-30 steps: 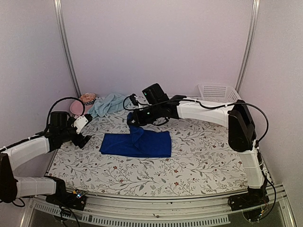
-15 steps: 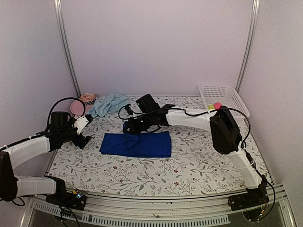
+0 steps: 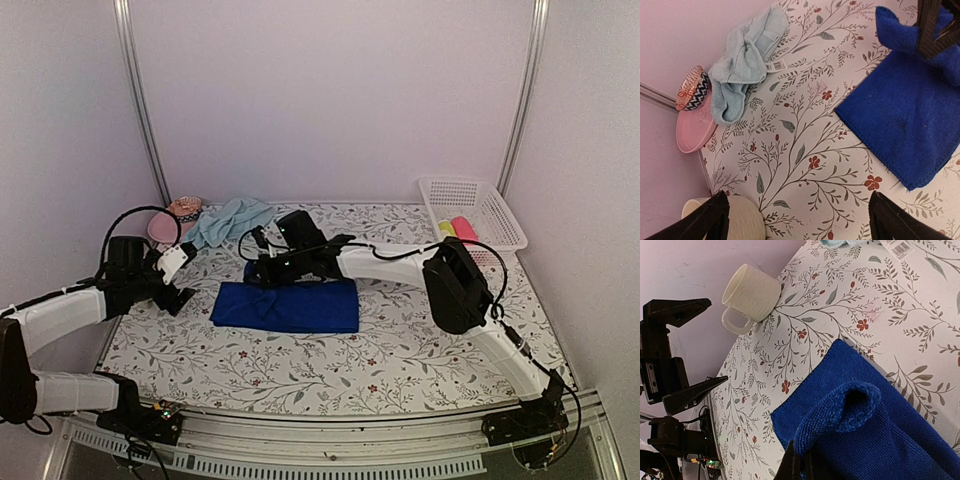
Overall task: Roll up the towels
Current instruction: Fold the towel at the center of the board.
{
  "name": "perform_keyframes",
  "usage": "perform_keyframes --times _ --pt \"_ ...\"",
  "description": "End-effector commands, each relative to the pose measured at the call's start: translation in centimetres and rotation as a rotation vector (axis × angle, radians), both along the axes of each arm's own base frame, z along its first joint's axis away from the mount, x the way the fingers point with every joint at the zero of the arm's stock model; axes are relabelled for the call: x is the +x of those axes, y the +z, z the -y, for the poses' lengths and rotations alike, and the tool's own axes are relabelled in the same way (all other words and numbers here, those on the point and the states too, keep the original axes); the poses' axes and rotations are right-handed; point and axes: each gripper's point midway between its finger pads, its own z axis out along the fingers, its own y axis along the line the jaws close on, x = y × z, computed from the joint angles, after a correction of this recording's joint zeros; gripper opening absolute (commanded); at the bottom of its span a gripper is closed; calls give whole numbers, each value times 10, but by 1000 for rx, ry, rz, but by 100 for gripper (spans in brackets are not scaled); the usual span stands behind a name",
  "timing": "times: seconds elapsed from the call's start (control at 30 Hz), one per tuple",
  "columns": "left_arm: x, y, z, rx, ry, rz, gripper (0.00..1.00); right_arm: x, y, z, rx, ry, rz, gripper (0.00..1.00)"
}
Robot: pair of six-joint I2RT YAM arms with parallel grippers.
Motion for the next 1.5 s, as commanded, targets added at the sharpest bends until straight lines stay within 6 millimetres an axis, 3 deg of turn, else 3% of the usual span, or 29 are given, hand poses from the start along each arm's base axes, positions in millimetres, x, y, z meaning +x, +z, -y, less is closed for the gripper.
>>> perform_keyframes --times 0.0,0.47,0.67,0.9,1.03,1.13,1.2,1.23,1.4,1.47 --pt "1 -1 0 -23 2 0 97 -5 6 -14 60 22 -5 4" --pt "2 -3 1 -30 4 -7 97 -12 15 -31 155 42 6 7" --pt "2 -6 2 -33 -1 -17 97 -17 12 -35 172 72 -1 33" --pt "2 -7 3 -40 -1 -26 97 -30 67 -35 258 140 71 55" --pt "3 -5 5 -50 -9 -26 97 -38 96 -30 293 172 101 56" --pt "7 4 11 -74 -35 -15 97 -37 102 -13 255 142 124 56" --pt "10 10 20 -100 -69 -20 97 -27 93 9 187 86 137 54" --pt "12 14 25 -109 -90 -23 97 -22 102 26 168 54 157 53" --pt "24 4 51 -85 -132 -67 92 15 63 116 -12 -148 129 34" --pt "32 0 60 -74 -134 -78 83 23 47 142 -70 -202 116 28"
